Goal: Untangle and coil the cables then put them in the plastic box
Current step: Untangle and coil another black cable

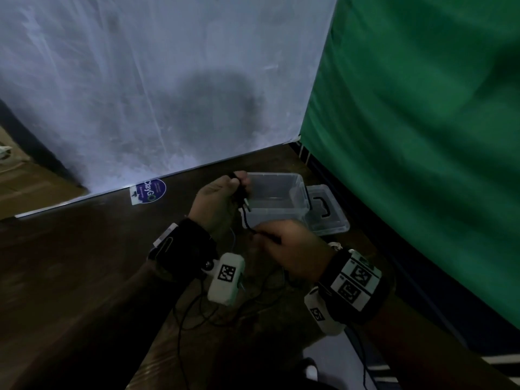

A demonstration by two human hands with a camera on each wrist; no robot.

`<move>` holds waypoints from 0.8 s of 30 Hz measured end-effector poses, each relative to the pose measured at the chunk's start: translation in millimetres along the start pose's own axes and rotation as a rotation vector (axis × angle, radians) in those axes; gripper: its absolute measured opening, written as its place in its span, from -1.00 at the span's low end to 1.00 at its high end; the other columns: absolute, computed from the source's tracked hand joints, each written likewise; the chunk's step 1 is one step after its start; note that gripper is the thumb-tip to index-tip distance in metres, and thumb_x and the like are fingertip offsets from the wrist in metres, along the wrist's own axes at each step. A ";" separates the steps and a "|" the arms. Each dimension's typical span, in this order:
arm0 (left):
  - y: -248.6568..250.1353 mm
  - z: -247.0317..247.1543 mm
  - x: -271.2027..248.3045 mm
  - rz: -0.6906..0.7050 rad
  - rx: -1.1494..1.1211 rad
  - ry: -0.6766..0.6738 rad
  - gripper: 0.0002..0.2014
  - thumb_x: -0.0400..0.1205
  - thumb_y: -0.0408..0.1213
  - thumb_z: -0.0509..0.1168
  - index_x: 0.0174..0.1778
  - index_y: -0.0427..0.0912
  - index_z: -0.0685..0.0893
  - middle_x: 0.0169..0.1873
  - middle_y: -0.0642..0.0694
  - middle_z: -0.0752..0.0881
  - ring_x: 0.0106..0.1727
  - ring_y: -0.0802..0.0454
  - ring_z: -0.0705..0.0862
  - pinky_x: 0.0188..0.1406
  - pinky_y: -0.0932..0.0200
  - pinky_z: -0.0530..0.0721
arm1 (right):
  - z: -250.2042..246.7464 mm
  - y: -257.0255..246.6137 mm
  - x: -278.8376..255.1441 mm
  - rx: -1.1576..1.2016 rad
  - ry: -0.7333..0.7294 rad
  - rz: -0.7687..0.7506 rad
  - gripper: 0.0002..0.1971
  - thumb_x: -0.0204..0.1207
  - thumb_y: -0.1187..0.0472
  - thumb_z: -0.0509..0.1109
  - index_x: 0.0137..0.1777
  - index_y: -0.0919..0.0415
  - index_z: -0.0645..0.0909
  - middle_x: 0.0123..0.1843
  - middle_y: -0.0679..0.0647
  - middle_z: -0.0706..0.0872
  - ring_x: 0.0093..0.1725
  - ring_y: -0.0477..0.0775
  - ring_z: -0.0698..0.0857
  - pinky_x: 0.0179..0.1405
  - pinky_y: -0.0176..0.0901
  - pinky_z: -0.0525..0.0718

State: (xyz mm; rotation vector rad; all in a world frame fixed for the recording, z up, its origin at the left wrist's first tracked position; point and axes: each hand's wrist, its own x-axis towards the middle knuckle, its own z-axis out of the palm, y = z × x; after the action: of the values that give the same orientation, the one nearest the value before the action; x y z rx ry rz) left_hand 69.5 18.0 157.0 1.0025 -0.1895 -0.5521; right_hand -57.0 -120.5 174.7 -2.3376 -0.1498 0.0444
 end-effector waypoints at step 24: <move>6.6 1.3 -6.0 -0.142 -0.213 -0.160 -0.76 0.75 -0.28 0.01 0.14 -0.29 0.55 -0.12 -0.15 0.58 -0.01 -0.04 0.57 0.23 0.05 0.53 | 20.0 21.3 6.0 0.083 0.120 0.124 -0.77 0.68 0.15 0.30 0.21 0.16 0.72 0.12 0.00 0.79 0.17 -0.04 0.72 0.31 -0.01 0.65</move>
State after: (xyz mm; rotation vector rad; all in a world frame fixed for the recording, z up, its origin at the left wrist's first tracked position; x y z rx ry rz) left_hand 66.2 22.9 163.8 0.7684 -0.1981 -0.7672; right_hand -50.7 -120.2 145.5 -2.2571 0.0553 -0.0280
